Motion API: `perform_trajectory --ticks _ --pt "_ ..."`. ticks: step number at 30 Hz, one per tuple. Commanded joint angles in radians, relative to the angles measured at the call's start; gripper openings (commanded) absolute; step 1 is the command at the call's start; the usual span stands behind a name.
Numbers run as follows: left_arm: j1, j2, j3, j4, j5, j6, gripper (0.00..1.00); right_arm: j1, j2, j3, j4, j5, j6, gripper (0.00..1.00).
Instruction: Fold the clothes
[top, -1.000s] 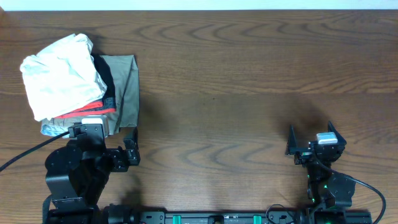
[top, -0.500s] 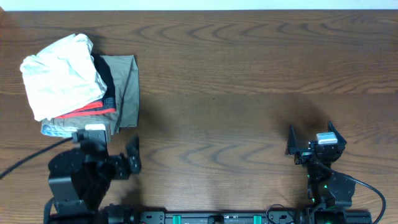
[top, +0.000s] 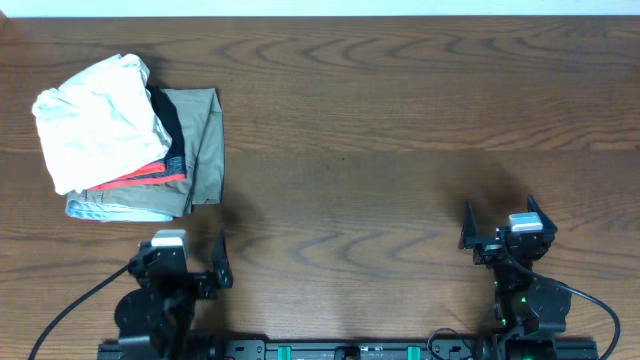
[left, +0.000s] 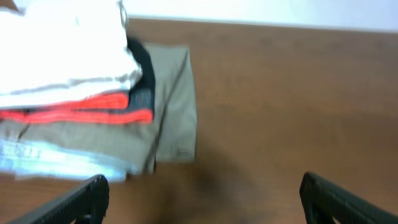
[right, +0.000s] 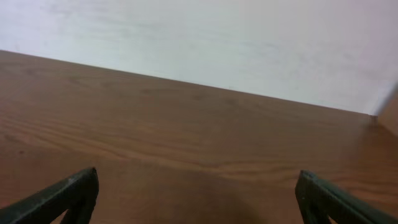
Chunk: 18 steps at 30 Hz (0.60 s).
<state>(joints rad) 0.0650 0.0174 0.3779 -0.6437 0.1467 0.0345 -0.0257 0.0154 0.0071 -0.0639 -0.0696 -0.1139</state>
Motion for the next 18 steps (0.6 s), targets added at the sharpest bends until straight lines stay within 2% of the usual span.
perform_trajectory --ticks 1,9,14,18 --pt "-0.006 -0.013 -0.088 0.13 -0.035 0.026 0.98 -0.01 -0.002 -0.002 -0.005 0.006 -0.007 0.99" --pt "-0.017 -0.016 -0.336 0.581 -0.085 0.116 0.98 -0.01 -0.002 -0.002 -0.005 0.006 -0.007 0.99" --pt "-0.035 -0.016 -0.373 0.578 -0.08 0.058 0.98 -0.01 -0.002 -0.002 -0.005 0.006 -0.007 0.99" --pt "-0.044 -0.015 -0.373 0.579 -0.08 0.058 0.98 -0.01 -0.002 -0.002 -0.005 0.006 -0.007 0.99"
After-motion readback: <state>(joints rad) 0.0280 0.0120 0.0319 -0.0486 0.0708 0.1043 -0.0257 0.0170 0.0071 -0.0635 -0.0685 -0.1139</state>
